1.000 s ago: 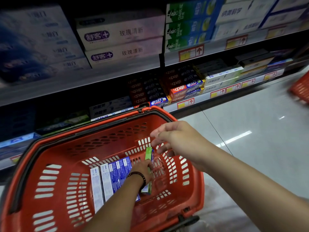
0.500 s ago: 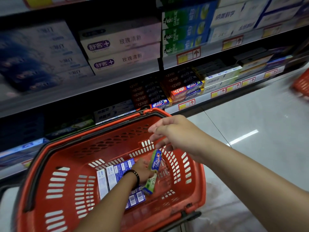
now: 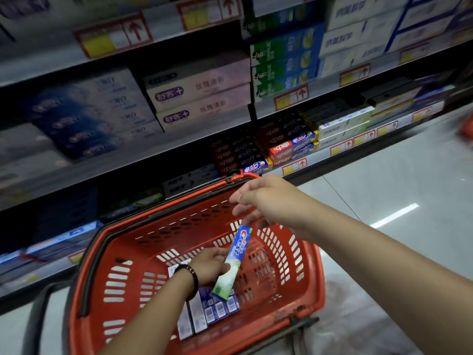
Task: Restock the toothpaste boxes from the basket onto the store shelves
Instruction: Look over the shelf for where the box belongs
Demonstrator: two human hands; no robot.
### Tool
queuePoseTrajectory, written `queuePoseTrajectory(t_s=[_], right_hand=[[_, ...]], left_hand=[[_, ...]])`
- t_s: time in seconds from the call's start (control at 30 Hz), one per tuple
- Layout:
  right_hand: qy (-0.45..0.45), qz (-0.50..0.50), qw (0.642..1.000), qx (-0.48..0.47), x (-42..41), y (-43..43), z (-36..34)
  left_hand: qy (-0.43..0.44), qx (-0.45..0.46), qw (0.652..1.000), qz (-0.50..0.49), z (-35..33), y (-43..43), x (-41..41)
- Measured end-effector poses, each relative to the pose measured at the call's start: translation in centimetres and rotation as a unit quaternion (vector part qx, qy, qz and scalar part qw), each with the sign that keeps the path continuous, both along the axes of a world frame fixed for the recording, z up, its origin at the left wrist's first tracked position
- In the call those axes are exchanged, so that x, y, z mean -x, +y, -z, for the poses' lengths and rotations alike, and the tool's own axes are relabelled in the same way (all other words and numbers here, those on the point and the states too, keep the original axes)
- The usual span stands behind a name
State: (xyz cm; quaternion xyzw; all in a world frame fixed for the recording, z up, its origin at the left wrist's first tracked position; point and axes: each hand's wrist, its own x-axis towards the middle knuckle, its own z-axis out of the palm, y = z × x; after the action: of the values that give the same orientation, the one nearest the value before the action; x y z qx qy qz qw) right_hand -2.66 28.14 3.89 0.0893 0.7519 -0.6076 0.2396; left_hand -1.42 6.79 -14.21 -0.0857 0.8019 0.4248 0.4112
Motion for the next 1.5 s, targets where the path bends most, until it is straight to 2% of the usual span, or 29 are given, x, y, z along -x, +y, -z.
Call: queuePoseTrajectory(t_s=[0.43,0.9,1.3,1.5], right_hand=[[0.013,-0.021,1.000,-0.017,-0.5,-1.5,-1.4],[0.024,-0.034,0.999,-0.031,-1.6,-3.7,-3.2],[0.019,-0.084,0.995,-0.048,-2.5,-5.5,-1.5],[-0.049,-0.147,0.988,0.023,-3.0,-7.6,-1.3]], left_hand=[[0.005,-0.082,0.995,-0.061,-10.5,-3.4,-1.8],[0.027,-0.169,0.967,-0.190,-17.7,-5.9,-4.6],[0.039,-0.233,0.923,-0.302,-19.5,-7.6,-4.6],[0.050,-0.295,0.889,-0.347,-20.2,-6.9,-4.7]])
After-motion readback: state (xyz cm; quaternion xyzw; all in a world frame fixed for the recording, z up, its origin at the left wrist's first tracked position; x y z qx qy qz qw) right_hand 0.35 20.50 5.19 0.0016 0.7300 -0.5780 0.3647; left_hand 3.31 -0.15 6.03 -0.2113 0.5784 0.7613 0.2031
